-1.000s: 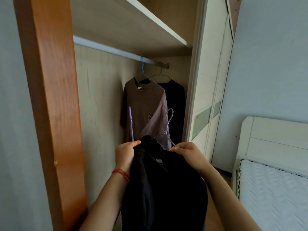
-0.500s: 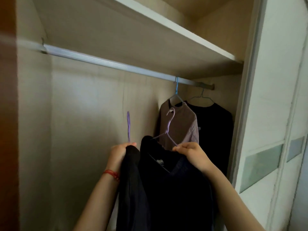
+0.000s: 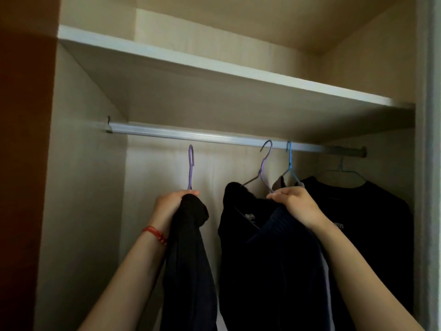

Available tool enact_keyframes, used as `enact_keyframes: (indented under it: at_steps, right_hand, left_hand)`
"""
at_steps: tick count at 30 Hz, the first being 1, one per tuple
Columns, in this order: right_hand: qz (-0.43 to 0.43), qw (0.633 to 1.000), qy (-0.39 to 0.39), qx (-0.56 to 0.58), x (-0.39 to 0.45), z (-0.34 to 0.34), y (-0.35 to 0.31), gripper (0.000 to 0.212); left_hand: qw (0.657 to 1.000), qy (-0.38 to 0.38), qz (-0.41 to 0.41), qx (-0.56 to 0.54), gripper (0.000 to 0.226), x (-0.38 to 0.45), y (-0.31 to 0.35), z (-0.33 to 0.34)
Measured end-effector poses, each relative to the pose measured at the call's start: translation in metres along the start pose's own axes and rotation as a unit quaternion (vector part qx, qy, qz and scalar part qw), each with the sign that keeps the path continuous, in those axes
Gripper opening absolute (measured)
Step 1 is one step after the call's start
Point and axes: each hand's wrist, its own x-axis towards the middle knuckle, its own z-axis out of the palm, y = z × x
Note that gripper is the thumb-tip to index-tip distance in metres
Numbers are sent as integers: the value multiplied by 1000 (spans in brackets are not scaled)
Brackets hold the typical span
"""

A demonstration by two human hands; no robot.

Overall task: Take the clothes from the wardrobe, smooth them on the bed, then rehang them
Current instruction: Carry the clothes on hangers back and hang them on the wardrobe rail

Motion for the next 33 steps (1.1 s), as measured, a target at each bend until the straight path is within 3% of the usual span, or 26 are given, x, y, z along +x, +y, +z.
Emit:
enact_keyframes:
  at_steps: [5,13,18,22,33]
  right_hand:
    - [-24,999,10,-27,26,0,-29,20]
    - [-24,999,-5,-40,61,19,-43,22]
    - [-15,998,-32,-47,74,35,-41,22]
    - [-8,997,-51,-63,78,48,-32,22]
    - [-21,998,-27,-48,101,50,-41,22]
  left_hand:
    - [997,22,37,-66,9,1,35,6]
    - [993,42,97,-53,13,36,71,-3]
    - [994,62,81,-35,7,69,68,-23]
    - [996,62,62,-9,27,87,57,-40]
    - [995,37,75,57,32,113,62,-54]
